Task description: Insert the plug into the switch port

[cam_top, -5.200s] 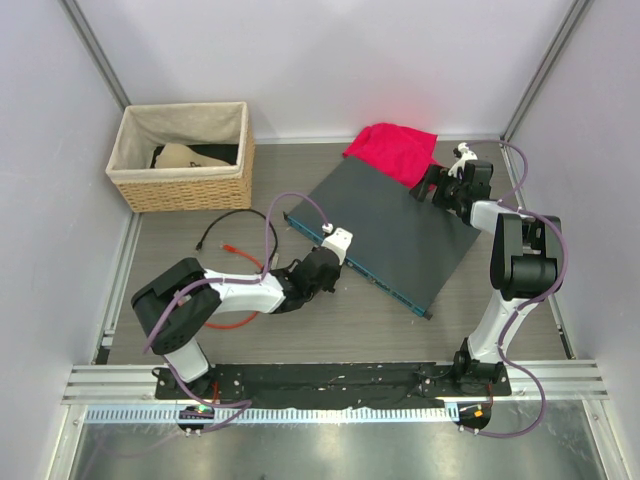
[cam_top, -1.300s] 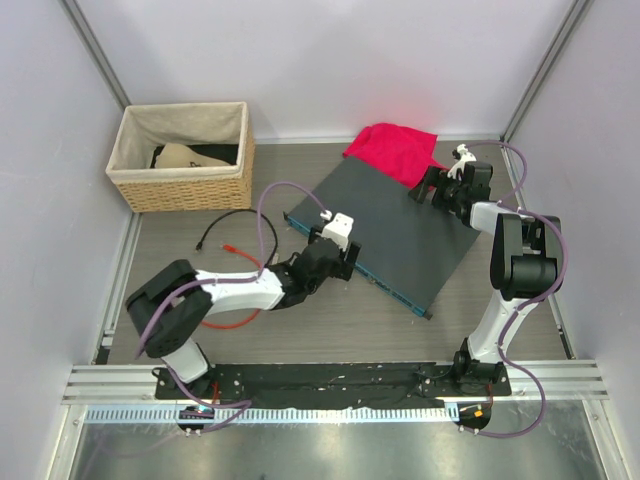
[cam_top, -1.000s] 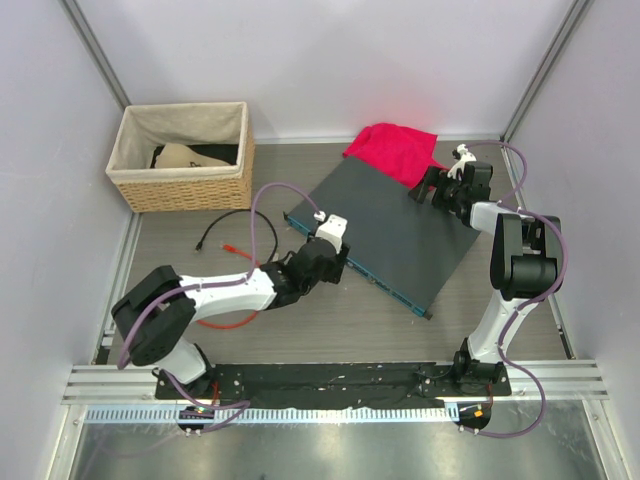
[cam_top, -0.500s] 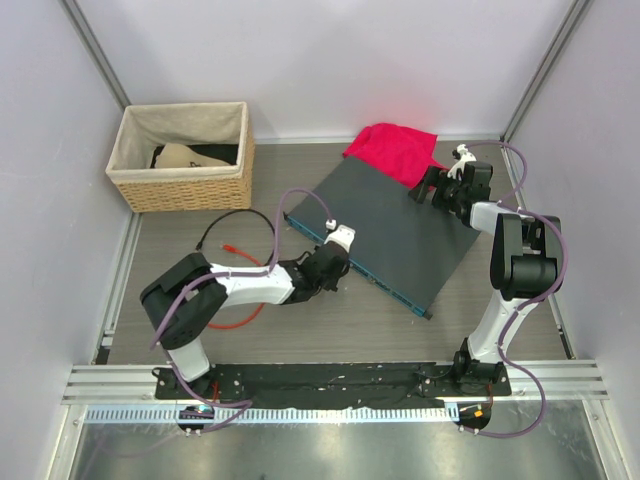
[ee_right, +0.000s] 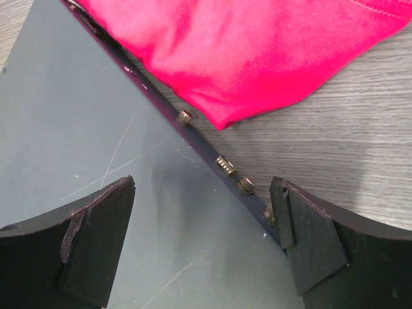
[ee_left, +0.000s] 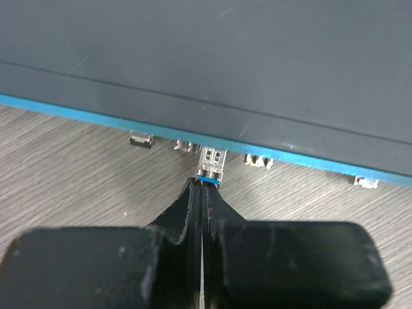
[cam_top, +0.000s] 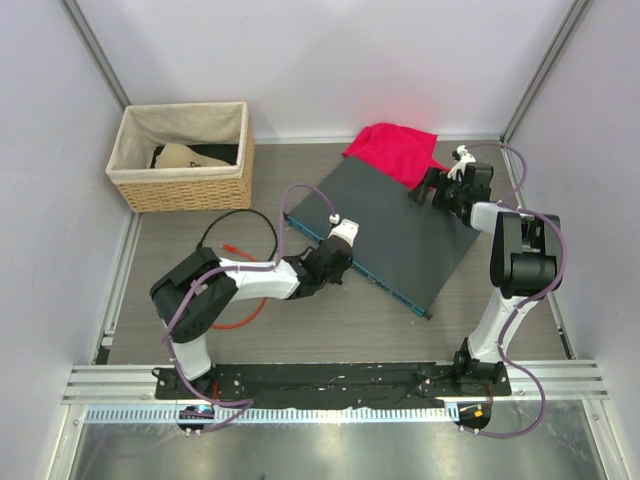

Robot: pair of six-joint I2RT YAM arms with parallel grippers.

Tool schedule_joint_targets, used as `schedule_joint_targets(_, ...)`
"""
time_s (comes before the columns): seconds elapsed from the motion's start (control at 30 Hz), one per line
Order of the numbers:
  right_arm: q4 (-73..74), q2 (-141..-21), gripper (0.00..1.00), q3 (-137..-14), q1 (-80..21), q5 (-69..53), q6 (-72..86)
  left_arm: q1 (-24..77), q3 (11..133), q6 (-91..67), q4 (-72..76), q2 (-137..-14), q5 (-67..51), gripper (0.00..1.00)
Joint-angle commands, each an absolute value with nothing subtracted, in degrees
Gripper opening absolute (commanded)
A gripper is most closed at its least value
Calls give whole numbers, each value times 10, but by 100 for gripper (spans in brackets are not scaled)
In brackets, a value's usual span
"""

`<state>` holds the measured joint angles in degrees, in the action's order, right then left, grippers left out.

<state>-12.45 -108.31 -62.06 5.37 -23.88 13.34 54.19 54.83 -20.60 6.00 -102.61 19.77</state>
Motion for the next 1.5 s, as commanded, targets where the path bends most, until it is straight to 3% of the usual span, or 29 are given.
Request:
schedule_joint_targets(0.0,-130,-1096,95,-639,55,-268,124,538,577,-206,146,-1029,200,0)
schedule_joint_targets(0.5,-99,-1113,95,-657,54,-318,110,532,616,-219,228,-1060,217,2)
schedule_joint_targets(0.8,-97,-1105,95,-652,54,-302,102,532,597,-220,223,-1037,207,16)
schedule_joint_targets(0.93,-97,-1093,95,-644,55,-276,97,531,564,-222,193,-1000,206,30)
schedule_joint_targets(1.1,-70,-1038,96,-635,55,-200,60,531,506,-224,136,-919,221,41)
schedule_joint_targets(1.3,-37,-942,96,-612,54,-111,78,527,471,-216,14,-780,257,66)
schedule_joint_targets(1.47,-35,-859,96,-579,-30,-57,93,496,517,-220,-152,-689,259,87)
